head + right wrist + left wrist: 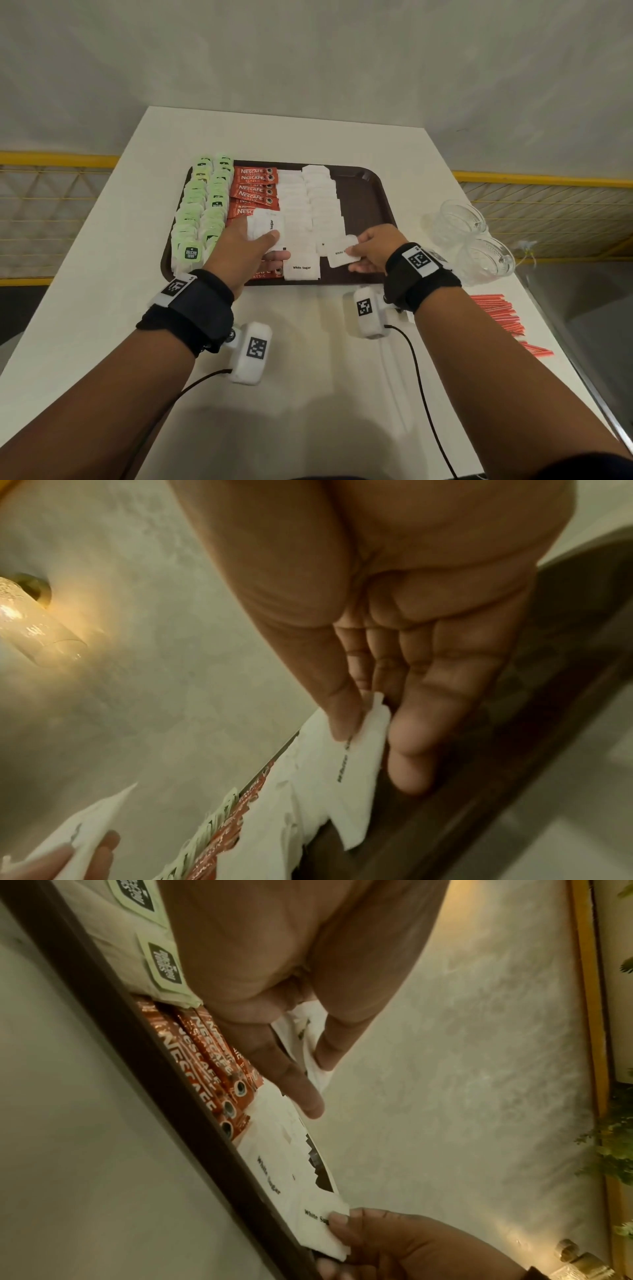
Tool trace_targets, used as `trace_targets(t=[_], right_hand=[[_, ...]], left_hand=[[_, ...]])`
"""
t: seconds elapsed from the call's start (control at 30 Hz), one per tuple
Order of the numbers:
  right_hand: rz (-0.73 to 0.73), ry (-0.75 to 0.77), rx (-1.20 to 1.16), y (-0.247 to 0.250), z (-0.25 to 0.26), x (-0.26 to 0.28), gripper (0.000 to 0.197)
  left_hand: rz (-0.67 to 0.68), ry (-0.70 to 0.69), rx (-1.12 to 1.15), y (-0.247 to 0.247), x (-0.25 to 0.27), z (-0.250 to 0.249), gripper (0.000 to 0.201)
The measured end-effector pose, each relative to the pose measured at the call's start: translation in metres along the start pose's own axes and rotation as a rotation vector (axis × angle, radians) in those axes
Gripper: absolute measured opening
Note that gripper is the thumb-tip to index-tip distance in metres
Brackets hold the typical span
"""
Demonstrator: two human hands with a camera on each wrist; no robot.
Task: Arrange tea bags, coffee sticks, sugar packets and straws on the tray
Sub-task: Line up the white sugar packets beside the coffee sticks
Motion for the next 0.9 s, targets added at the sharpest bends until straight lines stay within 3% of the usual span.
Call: trace_targets(t=[0.27,0.37,0.53,0.67,0.77,0.9], right_hand=[[-0.073,0.006,0.301,-0.009,0.004,-0.015,0.018],[-0.075,0.016,0.484,-0.014,0.009,-0.015,0.036],[-0.113,-0.011,0.518,-0.011,0.009,-0.013,0.041],[-0.216,0.231,0.483,-0.010,0.029,0.012,0.034],[-0.016,0.384,0.359,-0.022,0.050,0.039,0.033],[0.147,0.405,0.334,-0.031,0.058,0.049,0.023]], left_hand=[[0.007,0.028,0.007,0.001,0.004,0.002,0.031],[0.024,0.046,0.020,0.000,0.007,0.003,0.032],[0.099,0.043,-0.036,0.001,0.011,0.006,0.034],[0.178,0.059,-0.115,-0.002,0.012,0.007,0.033],[0.212,0.060,-0.168,-0.008,0.012,0.007,0.031],[0.239,-0.006,-0.258,-0.019,0.013,0.002,0.028]])
Point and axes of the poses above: each hand's wrist, its own x-axis away from the middle knuckle, its own y-axis out of the back of the hand, z = x × y, the point moved 3 cm from there along -x, towards the middle knuckle
